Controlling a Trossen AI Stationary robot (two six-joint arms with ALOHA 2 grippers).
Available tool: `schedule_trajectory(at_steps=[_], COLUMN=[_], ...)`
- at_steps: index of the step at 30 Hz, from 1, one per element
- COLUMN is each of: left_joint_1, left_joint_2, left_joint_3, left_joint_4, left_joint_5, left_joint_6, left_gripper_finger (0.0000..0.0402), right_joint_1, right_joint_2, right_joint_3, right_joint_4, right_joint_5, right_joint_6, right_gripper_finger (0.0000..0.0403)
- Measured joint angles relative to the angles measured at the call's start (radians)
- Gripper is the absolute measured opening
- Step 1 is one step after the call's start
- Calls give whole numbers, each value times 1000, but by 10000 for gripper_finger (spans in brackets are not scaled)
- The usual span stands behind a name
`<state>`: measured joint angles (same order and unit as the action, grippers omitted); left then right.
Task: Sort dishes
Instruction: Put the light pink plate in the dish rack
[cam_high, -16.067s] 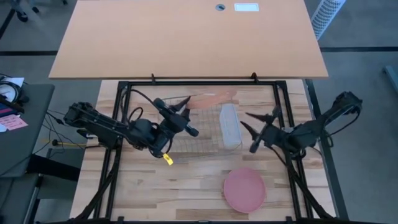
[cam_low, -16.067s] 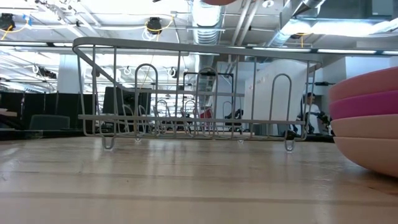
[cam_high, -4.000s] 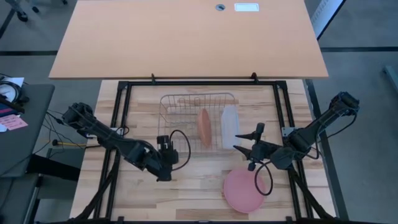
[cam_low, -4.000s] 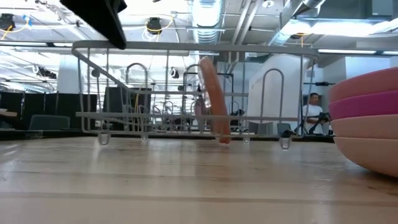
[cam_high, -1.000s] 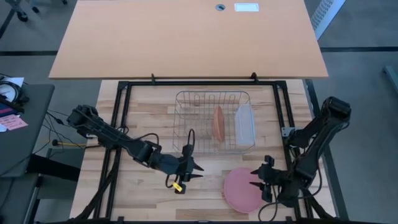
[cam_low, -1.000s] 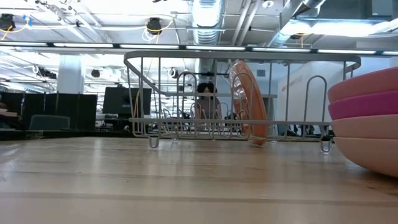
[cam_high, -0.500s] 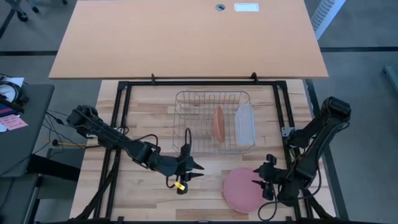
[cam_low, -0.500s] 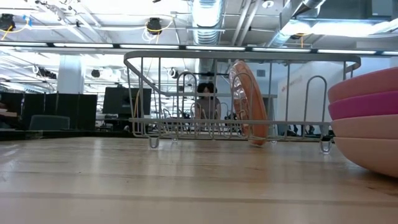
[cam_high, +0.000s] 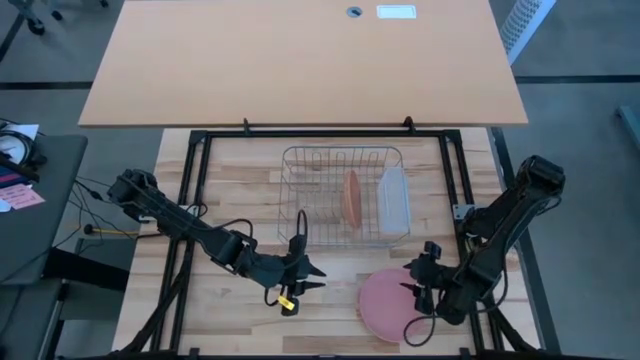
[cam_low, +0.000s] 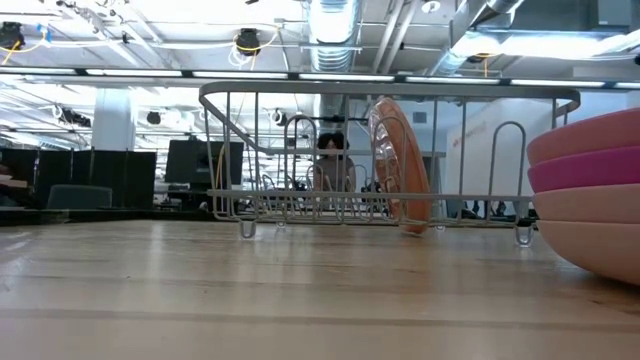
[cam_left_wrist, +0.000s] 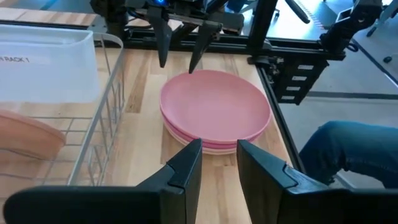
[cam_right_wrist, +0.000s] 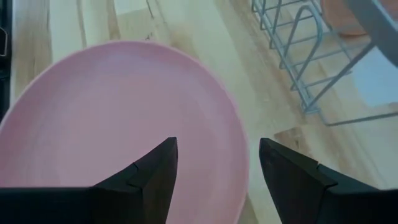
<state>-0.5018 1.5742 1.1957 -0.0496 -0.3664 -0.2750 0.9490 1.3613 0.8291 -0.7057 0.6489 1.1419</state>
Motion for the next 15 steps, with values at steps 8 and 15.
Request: schedule_trajectory(at_steps=[8, 15], left_joint_1=[18, 68], left_joint_2=[46, 46], left_joint_3=[-1, -1], left_joint_4=[24, 36], left_joint_5=[1, 4], left_joint_6=[122, 152], left_gripper_finger=[96, 96], right_joint_1=[-9, -8], right_joint_2=[0, 0], right_joint_3=[0, 0], right_joint_4=[2, -1], right_joint_5=[-47, -50], right_joint_6=[-95, -130], right_gripper_finger=[233, 232])
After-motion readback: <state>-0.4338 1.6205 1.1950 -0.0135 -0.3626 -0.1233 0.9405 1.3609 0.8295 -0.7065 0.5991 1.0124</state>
